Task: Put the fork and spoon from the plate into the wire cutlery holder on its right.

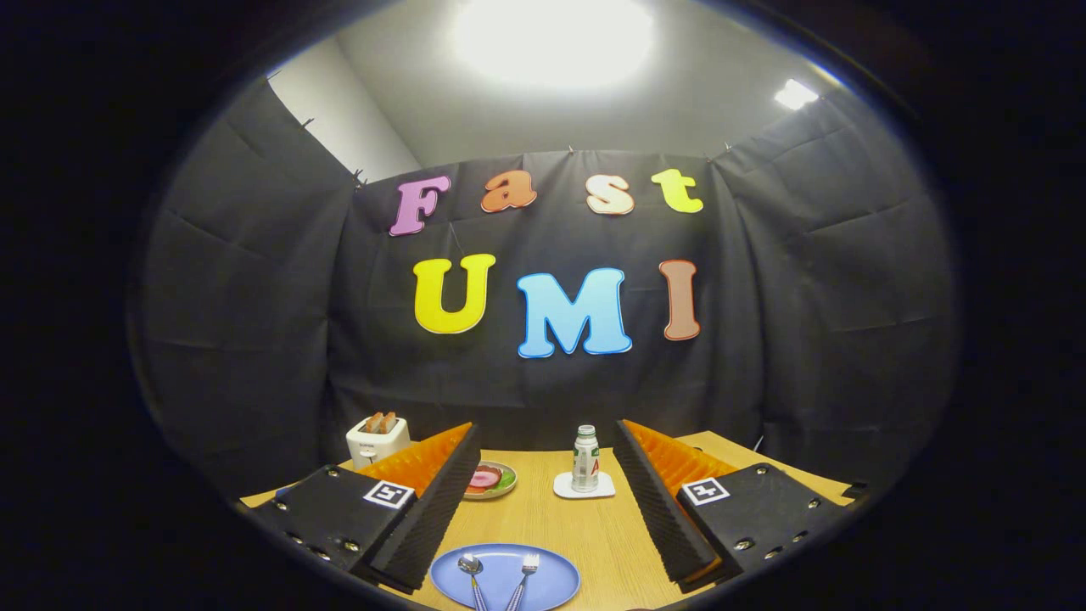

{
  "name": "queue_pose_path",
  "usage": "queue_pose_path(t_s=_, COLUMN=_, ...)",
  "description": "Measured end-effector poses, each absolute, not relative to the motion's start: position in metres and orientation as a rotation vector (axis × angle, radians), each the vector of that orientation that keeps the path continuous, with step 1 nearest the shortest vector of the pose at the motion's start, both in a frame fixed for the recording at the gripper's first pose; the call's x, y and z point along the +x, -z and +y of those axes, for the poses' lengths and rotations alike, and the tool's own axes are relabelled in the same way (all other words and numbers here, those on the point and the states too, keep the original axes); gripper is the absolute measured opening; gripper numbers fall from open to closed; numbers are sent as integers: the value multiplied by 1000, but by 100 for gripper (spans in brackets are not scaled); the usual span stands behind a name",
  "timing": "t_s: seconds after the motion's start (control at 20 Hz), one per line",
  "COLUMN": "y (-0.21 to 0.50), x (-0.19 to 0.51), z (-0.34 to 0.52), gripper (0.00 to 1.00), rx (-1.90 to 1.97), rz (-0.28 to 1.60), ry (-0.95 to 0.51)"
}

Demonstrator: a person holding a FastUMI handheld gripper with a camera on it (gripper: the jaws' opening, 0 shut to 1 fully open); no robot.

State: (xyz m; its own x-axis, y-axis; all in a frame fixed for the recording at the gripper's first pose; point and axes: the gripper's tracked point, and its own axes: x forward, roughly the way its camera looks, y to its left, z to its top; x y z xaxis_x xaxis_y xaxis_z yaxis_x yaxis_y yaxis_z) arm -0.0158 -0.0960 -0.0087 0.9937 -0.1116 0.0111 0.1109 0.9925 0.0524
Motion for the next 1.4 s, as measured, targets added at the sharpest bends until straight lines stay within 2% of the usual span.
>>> queue_pose_path(t_s=0.6, y=55, x=8, z=-84, gripper=99, rx=-11, rz=149, ry=198)
queue_pose_path(t_s=1.4, y=248, x=-23, z=-60, gripper=99, rx=-25, rz=836, ry=85)
